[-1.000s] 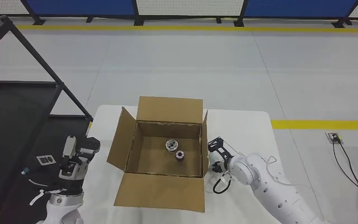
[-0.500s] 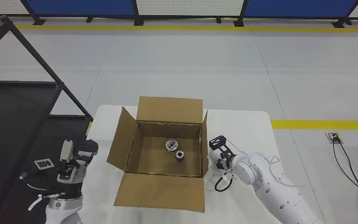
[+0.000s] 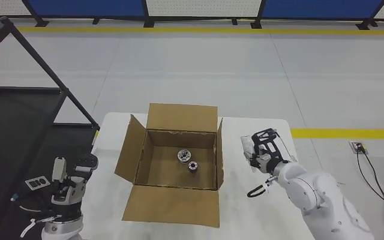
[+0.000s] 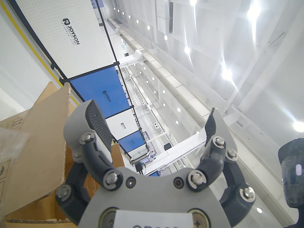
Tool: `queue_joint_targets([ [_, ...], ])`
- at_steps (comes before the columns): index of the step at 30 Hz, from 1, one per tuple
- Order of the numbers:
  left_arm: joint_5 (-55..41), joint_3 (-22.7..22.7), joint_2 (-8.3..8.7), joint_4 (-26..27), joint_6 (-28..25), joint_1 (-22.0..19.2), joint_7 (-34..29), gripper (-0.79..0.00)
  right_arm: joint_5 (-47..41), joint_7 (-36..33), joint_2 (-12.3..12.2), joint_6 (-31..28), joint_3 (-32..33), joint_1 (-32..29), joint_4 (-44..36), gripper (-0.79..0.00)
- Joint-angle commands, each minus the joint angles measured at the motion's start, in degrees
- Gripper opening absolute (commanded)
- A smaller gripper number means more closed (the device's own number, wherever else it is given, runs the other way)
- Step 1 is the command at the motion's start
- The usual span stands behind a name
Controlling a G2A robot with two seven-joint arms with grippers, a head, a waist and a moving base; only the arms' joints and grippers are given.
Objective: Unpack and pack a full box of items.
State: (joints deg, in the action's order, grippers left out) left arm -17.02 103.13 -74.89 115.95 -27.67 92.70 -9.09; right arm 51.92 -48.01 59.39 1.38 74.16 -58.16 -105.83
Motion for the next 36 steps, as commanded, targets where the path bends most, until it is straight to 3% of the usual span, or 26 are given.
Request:
queue_joint_targets([
  [1,-1.4,0.9,-0.04,-0.1,-1.5,1.0,0.0,0.0,-1.4,0.2,-0.4,-0.8,3.9,-3.1,-6.6,-0.785],
  [6,-5.1,2.9,-0.14,-1.8,-5.0,3.3,-0.3,0.0,-3.4,-1.5,-1.0,-3.2,8.9,-7.9,-19.7,-0.785],
  [10,-8.8,4.6,-0.21,-4.2,-7.9,5.0,-1.2,0.0,-2.4,-3.2,-1.3,-5.6,8.4,-9.6,-28.8,-0.785],
  [14,-12.1,5.7,-0.29,-6.3,-10.0,6.1,-2.4,0.0,-0.3,-4.2,-1.0,-9.9,1.6,-4.7,-28.8,-0.785],
  [20,-15.0,6.1,-0.37,-7.1,-11.9,7.7,-5.6,0.0,5.9,-11.4,0.8,-7.0,-14.2,5.3,-28.8,-0.785],
  [32,-15.1,6.2,-0.35,-7.1,-11.9,8.0,-6.5,0.0,5.9,-11.4,0.8,-7.0,-14.2,5.3,-28.8,-0.785],
  [36,-14.7,6.3,-0.35,-6.9,-11.1,7.8,-6.3,0.0,3.2,-5.9,1.3,-9.5,-15.5,5.8,-24.3,-0.785],
])
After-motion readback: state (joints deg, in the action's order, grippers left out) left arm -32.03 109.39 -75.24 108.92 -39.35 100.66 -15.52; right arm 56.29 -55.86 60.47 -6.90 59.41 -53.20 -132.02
